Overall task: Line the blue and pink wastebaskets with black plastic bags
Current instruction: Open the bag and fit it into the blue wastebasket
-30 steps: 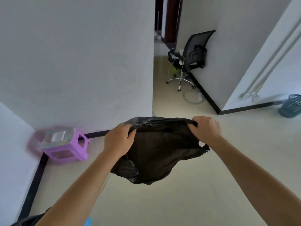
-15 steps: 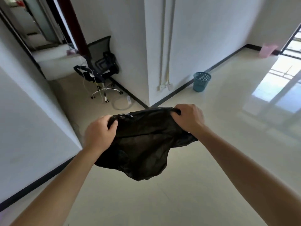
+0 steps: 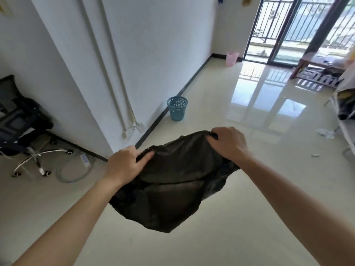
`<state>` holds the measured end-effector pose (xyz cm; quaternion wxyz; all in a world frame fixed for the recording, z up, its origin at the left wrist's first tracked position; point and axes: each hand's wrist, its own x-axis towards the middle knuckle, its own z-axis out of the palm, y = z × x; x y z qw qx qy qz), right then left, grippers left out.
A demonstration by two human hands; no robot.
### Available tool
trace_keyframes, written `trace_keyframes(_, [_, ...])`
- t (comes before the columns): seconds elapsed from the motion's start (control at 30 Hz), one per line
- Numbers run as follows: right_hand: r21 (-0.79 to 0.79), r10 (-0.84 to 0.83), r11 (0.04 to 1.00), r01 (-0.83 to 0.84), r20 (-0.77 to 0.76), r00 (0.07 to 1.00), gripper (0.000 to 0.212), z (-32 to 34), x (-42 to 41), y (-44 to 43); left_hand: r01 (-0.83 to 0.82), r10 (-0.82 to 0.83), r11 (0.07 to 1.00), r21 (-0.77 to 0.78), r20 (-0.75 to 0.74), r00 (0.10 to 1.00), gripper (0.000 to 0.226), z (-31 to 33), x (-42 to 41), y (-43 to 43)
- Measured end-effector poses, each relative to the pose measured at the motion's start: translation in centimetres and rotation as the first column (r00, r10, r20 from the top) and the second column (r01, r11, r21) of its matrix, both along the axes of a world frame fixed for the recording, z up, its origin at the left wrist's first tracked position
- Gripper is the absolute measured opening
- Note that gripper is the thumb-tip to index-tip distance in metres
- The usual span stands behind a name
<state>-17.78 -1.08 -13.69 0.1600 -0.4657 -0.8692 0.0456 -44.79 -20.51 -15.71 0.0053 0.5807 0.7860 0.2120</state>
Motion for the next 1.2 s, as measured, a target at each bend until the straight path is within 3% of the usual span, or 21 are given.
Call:
trace_keyframes(0.27, [0.038,-0.175,0.983,0.179,-0.093,0.98,0.034,0.6,2.6,17.6,0.06,-0.062,0.991,0.116,0.007,0.998,0.056,2.6,-1.3,25.0])
trace_keyframes(0.37, [0.036,-0.198,0.979,0.203,-0.103,0.975,0.042,-1.2,2.3,25.1,0.075,-0.077,0.989,0.129,0.012,0.997,0.05,1.5,-1.6,33.6])
trace_keyframes(0.53, [0.023,-0.147,0.988,0.15,-0.109,0.983,0.048,-2.6,-0.4,39.6,0.057,-0.06,0.991,0.117,0.019,0.998,0.042,0.8,-3.5,47.6])
trace_keyframes(0.77, [0.033,-0.042,0.998,0.047,-0.131,0.991,0.055,0.6,-9.5,57.8,-0.024,0.013,0.963,0.269,0.043,0.999,0.033,3.5,-10.7,61.8])
trace_keyframes(0.9, [0.102,0.159,0.981,-0.164,0.053,0.986,0.072,0.2,-15.7,66.1,-0.113,0.097,0.951,0.286,0.067,0.993,0.037,1.4,-16.3,68.6])
trace_keyframes(1.0, [0.035,0.276,0.954,-0.296,0.271,0.922,0.087,-0.8,-20.1,72.7,-0.144,0.137,0.951,0.275,0.044,0.99,0.036,-0.7,-20.8,74.6])
trace_keyframes(1.07, [-0.047,0.276,0.96,-0.276,0.318,0.907,0.092,-1.3,-23.0,77.1,-0.148,0.141,0.961,0.233,0.046,0.989,0.033,-1.6,-23.9,78.9])
trace_keyframes(1.2, [-0.019,0.109,0.994,-0.11,0.395,0.912,0.073,-0.7,-27.8,86.4,-0.162,0.154,0.972,0.171,0.056,0.986,0.022,-1.4,-29.5,87.8])
